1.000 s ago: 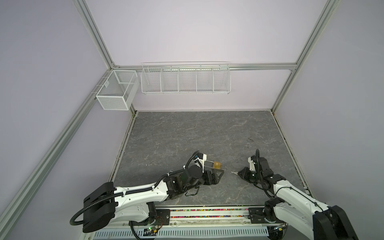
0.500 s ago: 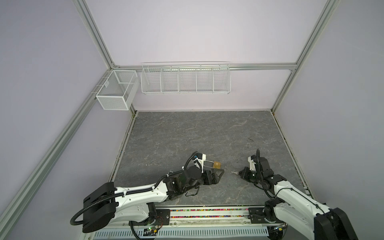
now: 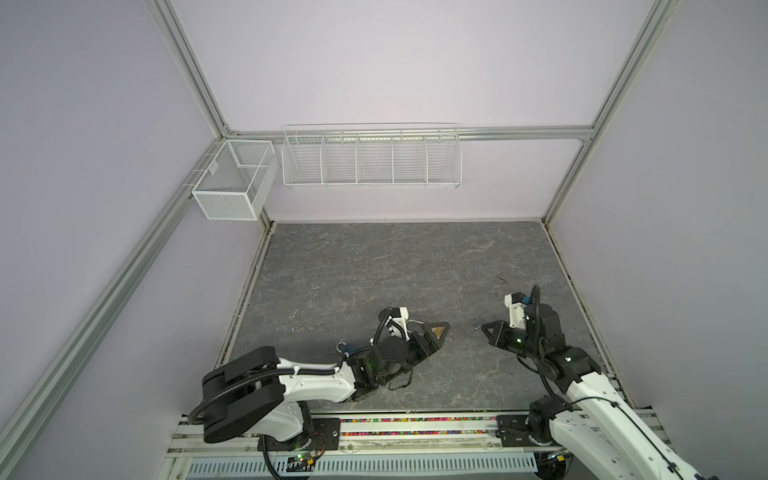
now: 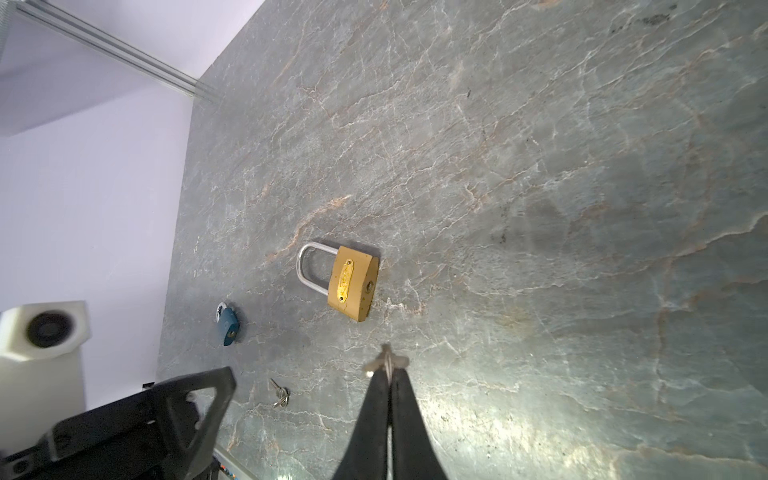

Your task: Unlock with the key

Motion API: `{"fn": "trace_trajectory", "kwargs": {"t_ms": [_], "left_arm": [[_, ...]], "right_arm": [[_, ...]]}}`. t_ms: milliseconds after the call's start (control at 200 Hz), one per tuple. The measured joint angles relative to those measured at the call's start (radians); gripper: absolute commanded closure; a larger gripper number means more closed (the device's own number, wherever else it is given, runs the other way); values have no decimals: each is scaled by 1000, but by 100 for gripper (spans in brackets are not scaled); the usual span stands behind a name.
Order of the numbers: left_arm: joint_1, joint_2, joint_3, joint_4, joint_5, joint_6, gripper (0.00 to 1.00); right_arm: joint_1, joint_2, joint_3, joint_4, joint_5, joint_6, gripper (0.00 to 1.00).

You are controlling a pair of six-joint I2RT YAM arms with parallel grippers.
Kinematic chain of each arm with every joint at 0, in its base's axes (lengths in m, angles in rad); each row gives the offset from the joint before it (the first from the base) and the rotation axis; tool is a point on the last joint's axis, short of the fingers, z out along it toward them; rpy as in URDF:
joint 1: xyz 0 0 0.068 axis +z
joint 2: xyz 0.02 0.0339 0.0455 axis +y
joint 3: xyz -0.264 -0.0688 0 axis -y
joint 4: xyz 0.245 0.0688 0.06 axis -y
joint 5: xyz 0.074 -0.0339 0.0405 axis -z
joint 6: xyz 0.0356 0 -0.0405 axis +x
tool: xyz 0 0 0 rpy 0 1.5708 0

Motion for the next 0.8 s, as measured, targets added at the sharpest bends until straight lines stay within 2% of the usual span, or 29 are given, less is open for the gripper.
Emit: {"fn": "trace_trajectory", "kwargs": {"t_ms": [170, 250, 340, 615, 800], "left_arm": [[-1, 280, 61, 277, 52, -187, 36], [-8, 433, 125, 409, 83, -280, 37], [-23, 534, 179, 478, 104, -350, 37], [-45, 575, 214, 578, 112, -454, 34], [-45, 611, 256, 591, 113, -495, 36]], "right_arm": [[0, -9, 12, -42, -2, -20, 93], [0, -9, 15, -49, -4, -27, 93], [2, -10, 22, -61, -5, -37, 93], [3, -43, 33, -87, -4, -64, 93], [3, -45, 33, -86, -8, -69, 93]]}}
